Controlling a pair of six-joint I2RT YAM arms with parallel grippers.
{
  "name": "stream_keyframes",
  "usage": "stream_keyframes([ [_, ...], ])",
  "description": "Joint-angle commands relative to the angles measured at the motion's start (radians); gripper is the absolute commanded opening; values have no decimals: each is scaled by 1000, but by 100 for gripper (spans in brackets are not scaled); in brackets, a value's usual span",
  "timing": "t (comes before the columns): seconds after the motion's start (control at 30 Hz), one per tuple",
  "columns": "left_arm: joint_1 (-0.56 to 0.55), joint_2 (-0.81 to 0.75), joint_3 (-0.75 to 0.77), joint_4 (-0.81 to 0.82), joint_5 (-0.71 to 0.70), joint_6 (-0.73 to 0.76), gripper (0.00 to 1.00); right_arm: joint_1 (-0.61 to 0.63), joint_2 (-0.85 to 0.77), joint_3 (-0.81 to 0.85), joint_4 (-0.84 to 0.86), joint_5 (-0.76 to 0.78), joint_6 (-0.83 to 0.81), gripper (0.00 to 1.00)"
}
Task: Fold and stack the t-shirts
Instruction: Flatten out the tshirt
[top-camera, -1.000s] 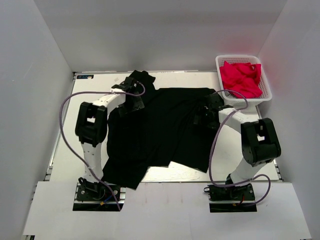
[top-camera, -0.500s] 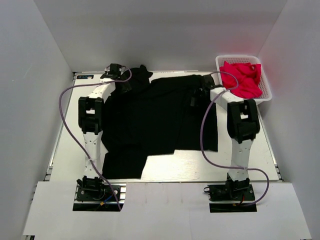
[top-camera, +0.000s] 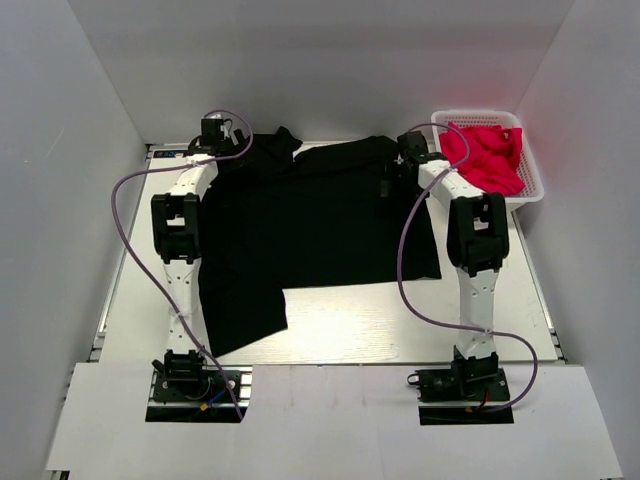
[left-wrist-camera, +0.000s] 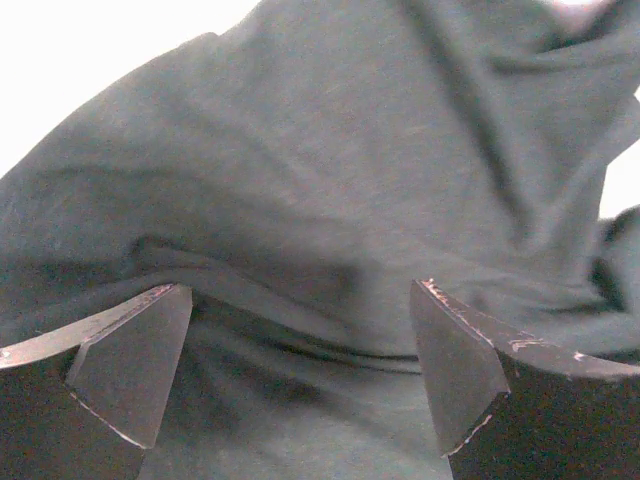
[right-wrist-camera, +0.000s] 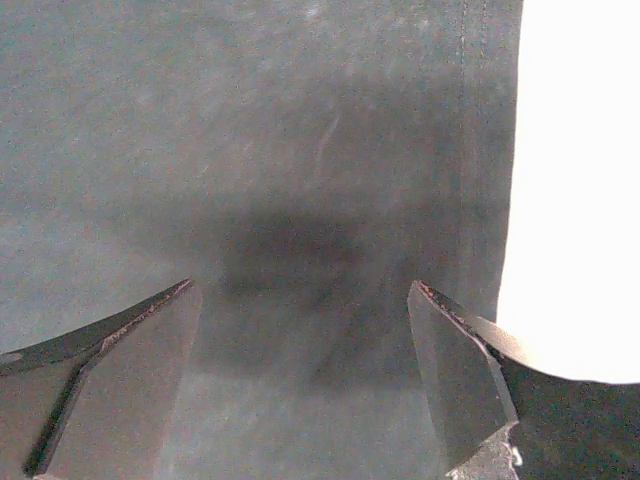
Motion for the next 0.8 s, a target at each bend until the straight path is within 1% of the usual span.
stream_keyframes([
  [0.0,0,-134,45,79,116,69,100,18,-183,-109,20,-57,-49,90],
  [0.03,0,-187,45,63,128,69,100,24,-267,-143,27,-60,-46,90],
  [0.1,0,-261,-31,19,128,78,100,35,-348,-203,66,-81,-13,90],
  [0.13,-9,-305,-80,6,128,78,100,39,-402,-317,84,-89,-1,90],
  [0.17,-9,-403,-197,-32,113,58,100,38,-428,-361,107,-112,45,90],
  [0.2,-21,-460,-265,-50,99,44,100,36,-477,-434,113,-118,61,90],
  [0.23,-21,-517,-422,-63,82,21,100,38,-528,-512,128,-121,75,90],
  [0.27,-21,-578,-504,-76,71,-6,100,35,-577,-579,138,-123,98,90],
  [0.3,-31,-709,-595,-77,93,-58,100,35,-599,-613,151,-121,119,90],
  [0.33,-31,-777,-773,-77,111,-94,100,36,-623,-677,158,-118,147,90],
  [0.37,-31,-846,-860,-77,120,-129,100,29,-704,-741,161,-114,168,90],
  [0.4,-31,-914,-943,-77,110,-172,100,32,-731,-774,181,-117,183,90],
  [0.43,-31,-1042,-1079,-77,110,-247,100,32,-757,-806,188,-118,231,90],
  [0.47,-31,-1101,-1138,-86,97,-270,100,27,-834,-891,196,-120,248,90],
  [0.5,-31,-1152,-1181,-96,97,-281,100,30,-859,-915,223,-126,263,90],
  [0.53,-31,-1227,-1229,-180,75,-281,100,29,-926,-982,251,-140,301,90],
  [0.6,-31,-1283,-1242,-330,29,-295,100,29,-980,-1019,273,-189,302,90],
  [0.63,-31,-1312,-1260,-474,7,-316,100,30,-991,-1056,296,-227,306,90],
  [0.67,-31,-1342,-1274,-536,-43,-328,100,27,-1007,-1075,296,-236,309,90],
  [0.7,-31,-1419,-1289,-591,-68,-348,100,29,-1014,-1087,296,-242,314,90],
  [0.77,-31,-1505,-1334,-706,-82,-394,100,27,-1019,-1092,290,-249,308,90],
])
